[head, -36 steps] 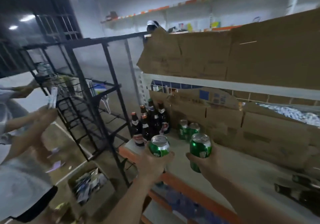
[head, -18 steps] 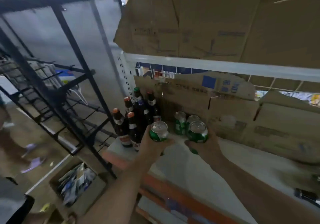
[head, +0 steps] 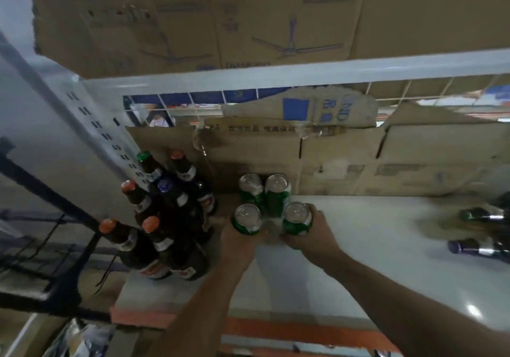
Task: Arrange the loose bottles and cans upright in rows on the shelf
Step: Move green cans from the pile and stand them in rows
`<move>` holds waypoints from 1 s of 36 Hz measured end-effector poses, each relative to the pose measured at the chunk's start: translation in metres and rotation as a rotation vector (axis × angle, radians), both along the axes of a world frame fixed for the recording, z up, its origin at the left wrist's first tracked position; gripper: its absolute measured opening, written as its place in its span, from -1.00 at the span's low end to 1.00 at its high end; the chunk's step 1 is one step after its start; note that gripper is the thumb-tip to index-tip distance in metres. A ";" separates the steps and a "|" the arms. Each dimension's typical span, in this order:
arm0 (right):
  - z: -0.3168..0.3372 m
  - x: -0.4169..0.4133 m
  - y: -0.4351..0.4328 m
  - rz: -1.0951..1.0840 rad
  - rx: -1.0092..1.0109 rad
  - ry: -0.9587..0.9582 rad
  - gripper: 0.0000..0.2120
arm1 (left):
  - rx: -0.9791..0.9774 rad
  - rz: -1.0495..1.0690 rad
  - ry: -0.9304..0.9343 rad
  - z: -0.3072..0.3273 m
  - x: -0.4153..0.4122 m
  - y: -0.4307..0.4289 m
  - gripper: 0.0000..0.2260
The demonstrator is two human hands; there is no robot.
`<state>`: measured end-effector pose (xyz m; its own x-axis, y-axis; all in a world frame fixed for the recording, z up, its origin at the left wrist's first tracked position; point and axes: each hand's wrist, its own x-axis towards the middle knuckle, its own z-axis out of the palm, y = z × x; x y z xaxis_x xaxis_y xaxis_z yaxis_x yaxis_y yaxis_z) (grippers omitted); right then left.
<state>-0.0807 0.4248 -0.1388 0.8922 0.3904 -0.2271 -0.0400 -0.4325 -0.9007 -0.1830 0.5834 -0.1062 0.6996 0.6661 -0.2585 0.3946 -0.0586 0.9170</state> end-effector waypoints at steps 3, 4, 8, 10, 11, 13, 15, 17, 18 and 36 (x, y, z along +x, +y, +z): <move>0.010 -0.012 0.010 -0.083 -0.012 -0.015 -0.22 | 0.008 0.015 -0.028 -0.015 0.006 0.007 -0.37; 0.011 -0.014 0.013 -0.093 -0.018 -0.020 -0.25 | 0.004 0.011 -0.041 -0.016 0.007 0.009 -0.36; 0.011 -0.021 0.025 -0.128 -0.038 -0.017 -0.29 | -0.038 -0.063 -0.044 -0.013 0.006 0.019 -0.32; 0.009 -0.024 0.024 -0.160 -0.061 -0.021 -0.25 | -0.004 -0.076 -0.096 -0.011 0.003 0.020 -0.27; 0.005 -0.024 0.022 -0.173 -0.078 -0.031 -0.21 | 0.004 -0.072 -0.102 -0.015 0.001 0.022 -0.24; -0.004 -0.021 0.018 -0.165 -0.127 -0.035 -0.12 | 0.008 -0.075 -0.075 -0.027 -0.002 0.024 -0.22; -0.010 -0.020 0.014 -0.132 -0.177 -0.044 -0.15 | 0.021 -0.107 -0.049 -0.030 -0.005 0.025 -0.24; 0.000 -0.023 0.014 -0.119 -0.220 -0.073 -0.23 | 0.056 -0.128 -0.041 -0.028 -0.007 0.027 -0.34; 0.002 -0.023 0.015 -0.116 -0.234 -0.076 -0.25 | 0.072 -0.133 -0.034 -0.026 -0.007 0.027 -0.38; 0.003 -0.009 0.039 -0.023 -0.297 -0.141 -0.27 | -0.070 -0.141 -0.149 -0.032 0.009 0.028 -0.53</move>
